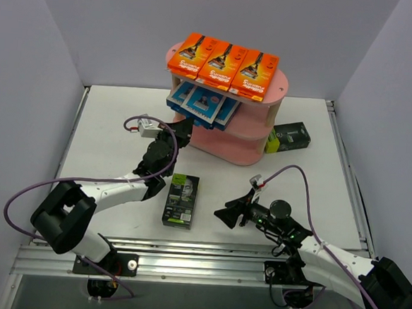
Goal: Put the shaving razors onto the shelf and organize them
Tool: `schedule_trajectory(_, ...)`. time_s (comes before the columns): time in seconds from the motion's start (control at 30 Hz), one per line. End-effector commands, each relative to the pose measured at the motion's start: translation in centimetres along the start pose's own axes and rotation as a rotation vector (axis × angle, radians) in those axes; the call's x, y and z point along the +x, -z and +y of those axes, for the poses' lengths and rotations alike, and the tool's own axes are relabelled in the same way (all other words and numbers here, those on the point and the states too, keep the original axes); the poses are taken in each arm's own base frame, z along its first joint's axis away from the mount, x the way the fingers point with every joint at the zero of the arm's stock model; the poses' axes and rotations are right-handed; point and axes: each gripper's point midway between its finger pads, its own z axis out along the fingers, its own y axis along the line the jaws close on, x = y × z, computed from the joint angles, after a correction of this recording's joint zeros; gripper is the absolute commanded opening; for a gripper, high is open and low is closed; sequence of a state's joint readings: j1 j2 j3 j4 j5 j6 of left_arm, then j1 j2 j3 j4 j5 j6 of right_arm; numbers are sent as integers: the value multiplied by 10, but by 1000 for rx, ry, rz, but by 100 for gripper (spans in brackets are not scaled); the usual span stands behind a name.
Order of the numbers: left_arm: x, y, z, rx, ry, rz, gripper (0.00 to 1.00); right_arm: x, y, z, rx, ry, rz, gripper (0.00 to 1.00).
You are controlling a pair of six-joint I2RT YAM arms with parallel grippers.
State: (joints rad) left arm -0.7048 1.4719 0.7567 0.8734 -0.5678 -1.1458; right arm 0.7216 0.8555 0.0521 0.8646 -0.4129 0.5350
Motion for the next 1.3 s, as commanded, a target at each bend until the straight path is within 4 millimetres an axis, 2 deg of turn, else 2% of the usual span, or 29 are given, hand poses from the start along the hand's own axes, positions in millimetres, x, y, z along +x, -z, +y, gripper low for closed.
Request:
schedule_trajectory(0.0, -15, -11, -35, 92, 69, -59, 2, -9, 0, 11, -49, 19, -39, 67)
schedule_trajectory(0.63, -14, -32, -34, 105, 72, -44, 2, -8, -1, 10, -46, 17, -38, 67)
schedule_trajectory(1.27, -7, -43, -17, 94, 79, -21, 2, -7, -2, 9, -46, 15, -32, 67)
